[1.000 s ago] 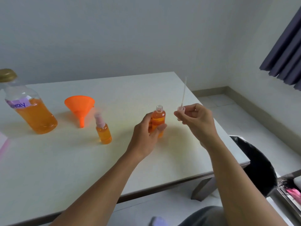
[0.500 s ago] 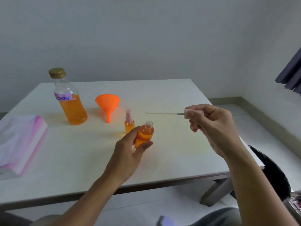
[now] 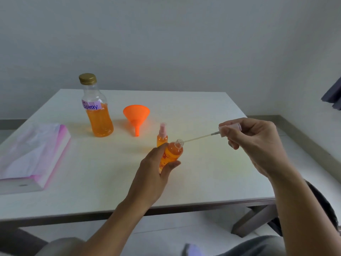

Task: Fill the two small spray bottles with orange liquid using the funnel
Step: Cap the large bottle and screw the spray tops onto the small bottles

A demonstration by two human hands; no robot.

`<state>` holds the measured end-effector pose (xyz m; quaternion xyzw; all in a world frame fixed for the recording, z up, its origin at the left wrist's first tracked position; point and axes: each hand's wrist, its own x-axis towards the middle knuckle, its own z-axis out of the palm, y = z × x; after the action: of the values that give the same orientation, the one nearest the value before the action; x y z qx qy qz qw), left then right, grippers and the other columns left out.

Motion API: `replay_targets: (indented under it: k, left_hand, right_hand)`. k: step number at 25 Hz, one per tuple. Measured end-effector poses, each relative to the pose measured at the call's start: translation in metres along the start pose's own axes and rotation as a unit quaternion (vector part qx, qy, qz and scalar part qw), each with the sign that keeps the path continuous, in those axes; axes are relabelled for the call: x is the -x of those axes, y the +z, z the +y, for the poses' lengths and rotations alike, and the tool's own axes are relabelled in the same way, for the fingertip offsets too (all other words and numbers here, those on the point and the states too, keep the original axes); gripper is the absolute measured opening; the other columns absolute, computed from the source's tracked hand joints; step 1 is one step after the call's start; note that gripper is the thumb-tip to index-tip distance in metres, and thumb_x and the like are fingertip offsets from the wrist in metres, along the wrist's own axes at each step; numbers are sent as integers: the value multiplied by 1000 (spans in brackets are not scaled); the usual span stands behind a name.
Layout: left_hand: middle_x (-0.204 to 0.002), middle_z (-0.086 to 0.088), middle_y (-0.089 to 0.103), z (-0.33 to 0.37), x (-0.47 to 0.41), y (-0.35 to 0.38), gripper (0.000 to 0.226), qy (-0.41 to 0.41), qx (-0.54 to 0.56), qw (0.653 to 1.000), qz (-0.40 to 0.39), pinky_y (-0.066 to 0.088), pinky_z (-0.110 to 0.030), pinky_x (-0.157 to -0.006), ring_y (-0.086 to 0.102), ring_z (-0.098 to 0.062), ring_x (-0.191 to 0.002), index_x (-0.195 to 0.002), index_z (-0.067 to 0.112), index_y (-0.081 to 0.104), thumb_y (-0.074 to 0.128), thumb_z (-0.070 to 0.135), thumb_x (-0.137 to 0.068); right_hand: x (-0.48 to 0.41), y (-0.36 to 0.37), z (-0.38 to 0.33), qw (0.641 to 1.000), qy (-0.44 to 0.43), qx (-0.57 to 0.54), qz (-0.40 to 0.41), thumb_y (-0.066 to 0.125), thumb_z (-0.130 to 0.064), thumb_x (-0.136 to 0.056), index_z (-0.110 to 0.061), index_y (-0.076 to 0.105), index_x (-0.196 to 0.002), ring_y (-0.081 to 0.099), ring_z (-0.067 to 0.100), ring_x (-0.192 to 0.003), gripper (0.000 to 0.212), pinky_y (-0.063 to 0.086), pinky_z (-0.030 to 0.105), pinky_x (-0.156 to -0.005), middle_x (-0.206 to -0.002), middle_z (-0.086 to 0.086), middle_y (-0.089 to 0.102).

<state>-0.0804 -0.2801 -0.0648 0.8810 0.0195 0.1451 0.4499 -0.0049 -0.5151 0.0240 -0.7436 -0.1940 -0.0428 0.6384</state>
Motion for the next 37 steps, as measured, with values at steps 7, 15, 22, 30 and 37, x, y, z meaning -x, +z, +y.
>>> replay_targets:
  k: [7,15,22,30,37]
  left_hand:
    - [-134,14,56,3,2,16,58,9,-19,999,-29,43,-14,-92,55,-7,-116,-138,40,45,57,53,-83]
    - [-129,15,50,6,-4,18,53,17,41,997,-58,35,-4,-79,49,0,-110,-135,42,45,54,55,-85]
    - [-122,13,54,4,-13,21,53,27,51,997,-59,41,-9,-84,51,-3,-114,-133,41,49,52,60,-84]
    - [-115,13,60,6,-21,24,54,21,87,994,-60,43,-2,-77,56,1,-105,-133,35,52,53,59,-85]
    - [-100,13,64,7,-20,25,49,1,113,991,-76,49,-12,-68,64,-5,-86,-134,40,47,47,59,-89]
  right_hand:
    - [5,36,4,985,-12,139,-104,78,-27,-86,-25,79,-95,71,34,-78,9,62,48,-69,-91,1,78]
    - [0,31,20,978,6,136,-157,65,-2,-95,-18,70,-114,71,20,-81,25,59,26,-69,-101,-11,74]
    - [-12,37,30,976,25,204,-73,73,-63,-71,-20,69,-86,66,16,-64,46,58,31,-59,-76,-2,72]
    - [-21,21,37,985,31,-2,-172,70,-12,-91,-14,62,-135,68,16,-118,45,57,31,-97,-123,0,74]
    - [-22,26,41,988,47,6,-148,77,-24,-82,-18,57,-142,70,19,-114,63,59,37,-95,-123,0,73]
